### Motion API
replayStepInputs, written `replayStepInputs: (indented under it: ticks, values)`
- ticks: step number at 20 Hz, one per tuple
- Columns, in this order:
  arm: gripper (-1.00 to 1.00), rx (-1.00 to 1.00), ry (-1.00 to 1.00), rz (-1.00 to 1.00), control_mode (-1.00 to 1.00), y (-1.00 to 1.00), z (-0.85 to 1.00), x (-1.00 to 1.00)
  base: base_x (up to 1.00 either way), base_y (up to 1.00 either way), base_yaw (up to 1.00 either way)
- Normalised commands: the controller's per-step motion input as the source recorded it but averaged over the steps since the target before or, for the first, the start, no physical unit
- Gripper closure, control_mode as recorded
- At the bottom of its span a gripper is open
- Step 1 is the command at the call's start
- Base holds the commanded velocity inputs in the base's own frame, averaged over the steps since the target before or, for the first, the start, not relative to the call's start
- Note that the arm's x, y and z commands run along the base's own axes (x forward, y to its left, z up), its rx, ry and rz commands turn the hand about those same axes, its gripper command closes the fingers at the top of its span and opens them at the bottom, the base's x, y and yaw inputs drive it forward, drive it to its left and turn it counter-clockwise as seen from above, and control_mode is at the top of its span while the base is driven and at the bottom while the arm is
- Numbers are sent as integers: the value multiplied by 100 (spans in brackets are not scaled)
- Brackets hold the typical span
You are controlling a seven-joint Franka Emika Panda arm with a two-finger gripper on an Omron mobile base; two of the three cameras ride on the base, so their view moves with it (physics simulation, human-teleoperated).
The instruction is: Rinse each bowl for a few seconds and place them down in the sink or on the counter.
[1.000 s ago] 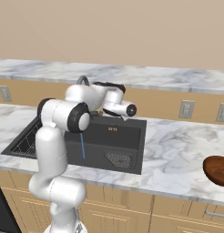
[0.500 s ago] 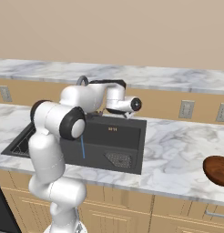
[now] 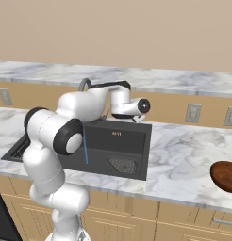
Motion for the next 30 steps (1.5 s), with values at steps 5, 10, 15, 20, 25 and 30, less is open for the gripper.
replayStepInputs:
  ticks: [5,10,15,20,25,30]
  values:
    - [-100,-18,3,0,-100,-9,18,-18,0,0,0]
    - [-100,-12,9,-3,-100,-22,11,-16,0,0,0]
    - [-100,-1,14,-7,-100,-23,5,-17,0,0,0]
    - [-100,-2,15,-5,-100,-23,4,-19,0,0,0]
    - [-100,-6,17,-5,-100,-20,0,-15,0,0,0]
    - [-100,-9,11,-5,-100,-19,0,-21,0,0,0]
